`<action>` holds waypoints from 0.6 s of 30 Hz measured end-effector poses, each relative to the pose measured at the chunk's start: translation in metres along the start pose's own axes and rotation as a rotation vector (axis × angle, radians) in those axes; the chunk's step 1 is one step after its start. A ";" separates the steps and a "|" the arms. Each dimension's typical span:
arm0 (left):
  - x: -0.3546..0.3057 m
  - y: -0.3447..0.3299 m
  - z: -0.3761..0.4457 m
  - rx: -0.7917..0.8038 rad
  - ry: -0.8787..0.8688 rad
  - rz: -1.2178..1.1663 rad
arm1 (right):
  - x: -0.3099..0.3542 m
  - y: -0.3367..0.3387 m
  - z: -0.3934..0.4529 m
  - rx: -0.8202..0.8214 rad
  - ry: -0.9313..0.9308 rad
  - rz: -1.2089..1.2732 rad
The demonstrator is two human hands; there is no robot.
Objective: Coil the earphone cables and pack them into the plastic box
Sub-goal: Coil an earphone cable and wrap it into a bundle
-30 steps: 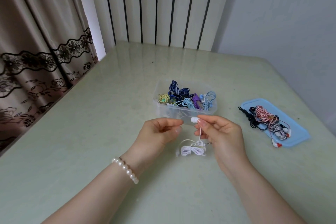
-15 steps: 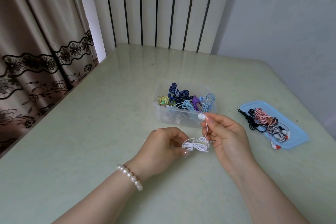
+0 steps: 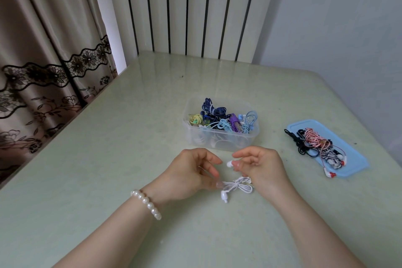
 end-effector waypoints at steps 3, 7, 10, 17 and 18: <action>-0.003 0.001 -0.002 -0.051 -0.028 0.171 | -0.003 0.000 0.003 -0.022 0.020 -0.046; -0.011 -0.015 -0.006 -0.074 -0.053 0.650 | -0.007 0.000 0.006 -0.037 0.041 -0.105; -0.013 -0.025 -0.007 -0.103 -0.070 0.829 | -0.010 -0.002 0.006 -0.037 0.031 -0.190; -0.015 -0.026 -0.010 -0.209 -0.182 0.814 | -0.001 0.004 0.005 -0.113 0.113 -0.401; -0.014 -0.025 -0.010 -0.208 -0.179 0.812 | 0.001 0.005 0.004 -0.143 0.152 -0.431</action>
Point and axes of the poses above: each hand's wrist, its own z-axis towards the middle knuckle, its own y-axis out of the back of the hand, x = y × z, the point moved 6 cm from there along z, towards the middle knuckle, and after that the axes turned 8 degrees about x, right-handed, at the moved point
